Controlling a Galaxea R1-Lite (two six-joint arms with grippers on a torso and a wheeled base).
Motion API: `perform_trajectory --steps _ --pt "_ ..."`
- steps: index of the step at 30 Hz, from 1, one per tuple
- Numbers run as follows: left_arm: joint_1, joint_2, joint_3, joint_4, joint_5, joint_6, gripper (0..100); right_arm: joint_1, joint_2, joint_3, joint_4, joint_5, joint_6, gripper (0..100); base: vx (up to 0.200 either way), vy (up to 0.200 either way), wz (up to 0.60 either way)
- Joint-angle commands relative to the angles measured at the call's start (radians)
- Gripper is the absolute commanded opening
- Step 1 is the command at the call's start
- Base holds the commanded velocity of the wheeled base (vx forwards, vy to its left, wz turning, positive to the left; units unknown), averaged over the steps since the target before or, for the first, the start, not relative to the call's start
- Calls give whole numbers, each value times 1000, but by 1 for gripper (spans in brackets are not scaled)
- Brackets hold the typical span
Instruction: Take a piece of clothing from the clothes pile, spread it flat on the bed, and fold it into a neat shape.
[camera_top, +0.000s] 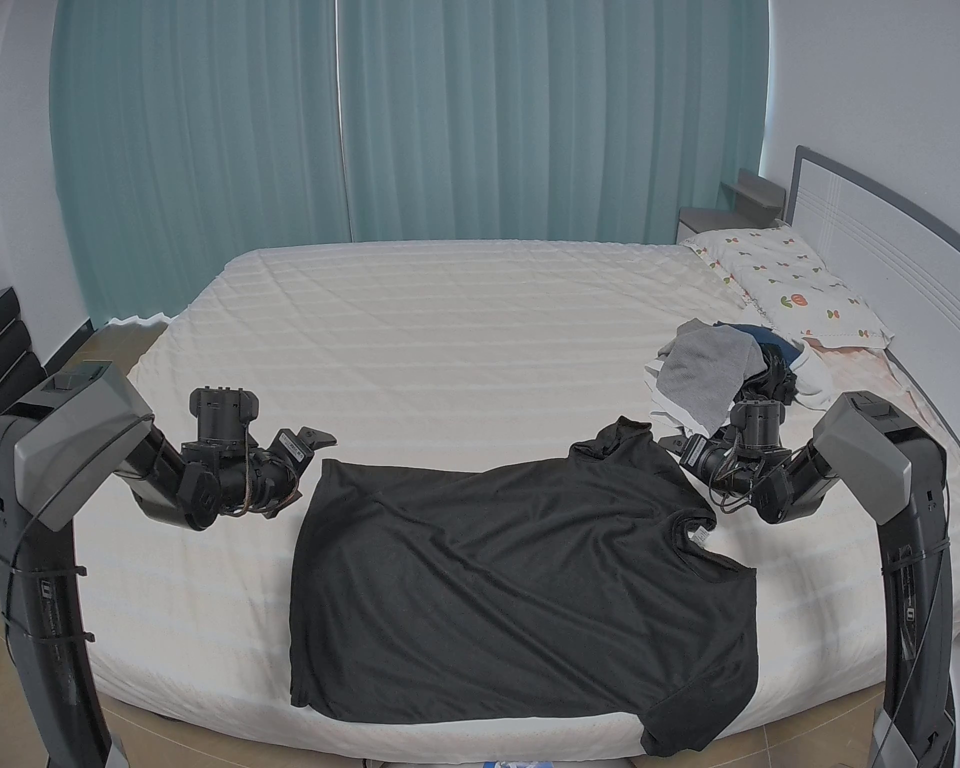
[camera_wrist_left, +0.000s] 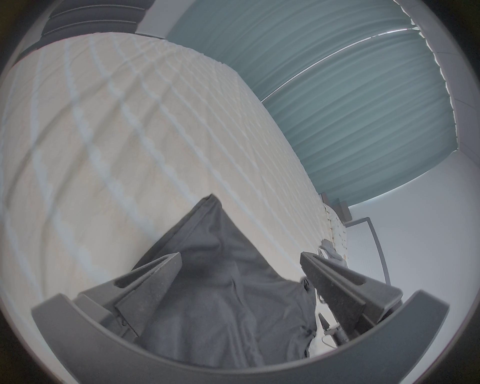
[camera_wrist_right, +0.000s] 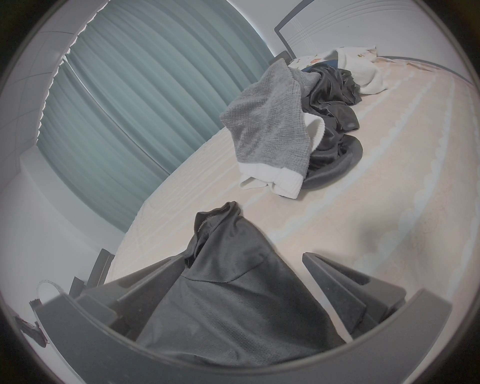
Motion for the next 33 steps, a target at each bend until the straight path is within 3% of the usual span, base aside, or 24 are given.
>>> perform_trajectory --steps 1,11,15,30,33 --pt "-10 182 -199 38 69 26 100 1 31 -2 -6 1 -8 100 0 0 0" --pt "-20 317 -389 41 199 55 100 4 42 -1 -7 3 -8 100 0 0 0" --pt "-21 351 -414 40 216 114 100 7 40 -4 -7 1 -8 100 0 0 0" --pt "-46 390 -475 41 233 121 100 5 45 -11 -9 4 -8 100 0 0 0" --pt "-44 403 -491 40 270 121 100 8 46 -20 -7 3 -9 100 0 0 0"
